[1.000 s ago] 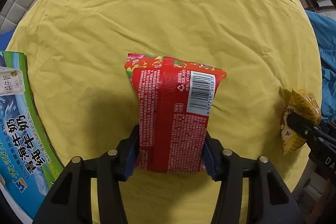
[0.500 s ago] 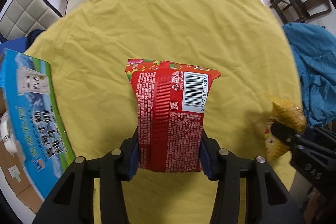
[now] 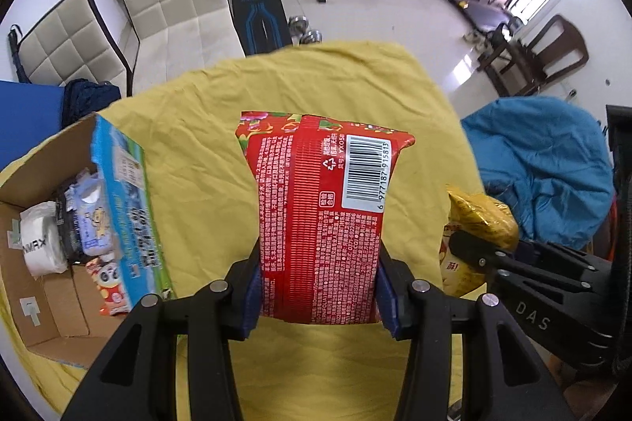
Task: Organize soft objects
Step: 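Carry both packs into the box and open both tools to release them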
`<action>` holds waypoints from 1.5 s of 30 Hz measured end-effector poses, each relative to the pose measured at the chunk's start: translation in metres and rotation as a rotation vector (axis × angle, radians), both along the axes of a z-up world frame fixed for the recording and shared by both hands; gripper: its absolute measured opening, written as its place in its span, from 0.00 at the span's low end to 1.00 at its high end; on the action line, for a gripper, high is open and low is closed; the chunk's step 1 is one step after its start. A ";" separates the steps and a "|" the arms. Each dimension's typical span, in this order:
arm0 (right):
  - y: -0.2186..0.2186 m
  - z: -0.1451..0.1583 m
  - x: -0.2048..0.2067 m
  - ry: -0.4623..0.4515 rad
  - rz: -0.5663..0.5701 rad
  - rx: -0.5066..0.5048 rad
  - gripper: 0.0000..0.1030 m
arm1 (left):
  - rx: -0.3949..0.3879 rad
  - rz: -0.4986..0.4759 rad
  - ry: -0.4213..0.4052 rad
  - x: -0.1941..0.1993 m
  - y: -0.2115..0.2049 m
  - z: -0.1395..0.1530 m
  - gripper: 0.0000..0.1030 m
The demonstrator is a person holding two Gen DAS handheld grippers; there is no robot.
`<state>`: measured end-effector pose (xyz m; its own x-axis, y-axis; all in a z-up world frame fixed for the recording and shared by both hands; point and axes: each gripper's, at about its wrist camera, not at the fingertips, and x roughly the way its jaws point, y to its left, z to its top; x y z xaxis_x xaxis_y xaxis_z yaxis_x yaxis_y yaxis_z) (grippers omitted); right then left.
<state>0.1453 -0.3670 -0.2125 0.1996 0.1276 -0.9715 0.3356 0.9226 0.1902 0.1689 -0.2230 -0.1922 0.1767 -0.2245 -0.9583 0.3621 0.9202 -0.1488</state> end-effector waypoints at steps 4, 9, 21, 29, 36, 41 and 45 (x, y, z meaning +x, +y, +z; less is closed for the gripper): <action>0.024 0.028 -0.003 -0.037 0.007 0.000 0.36 | -0.049 0.019 -0.028 0.003 0.026 0.018 0.43; 0.064 0.057 -0.007 -0.077 0.023 0.009 0.36 | -0.090 0.041 -0.053 0.007 0.066 0.036 0.43; 0.234 0.075 0.016 -0.105 0.166 0.083 0.36 | -0.106 0.168 -0.075 0.004 0.218 0.058 0.41; 0.348 0.026 0.039 -0.034 0.311 0.102 0.36 | -0.055 0.281 -0.052 0.006 0.313 0.024 0.40; 0.404 -0.041 0.057 0.057 0.361 0.115 0.36 | -0.030 0.398 0.069 0.010 0.381 -0.040 0.40; 0.431 -0.067 0.066 0.088 0.382 0.113 0.36 | -0.020 0.449 0.140 0.019 0.410 -0.074 0.40; 0.443 -0.081 0.071 0.108 0.395 0.122 0.36 | -0.009 0.459 0.169 0.027 0.420 -0.091 0.40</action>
<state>0.2161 0.0755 -0.2938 0.0103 0.2891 -0.9573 -0.0148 0.9572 0.2889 0.1954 0.1971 -0.2832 0.1010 -0.1681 -0.9806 -0.1106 0.9776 -0.1790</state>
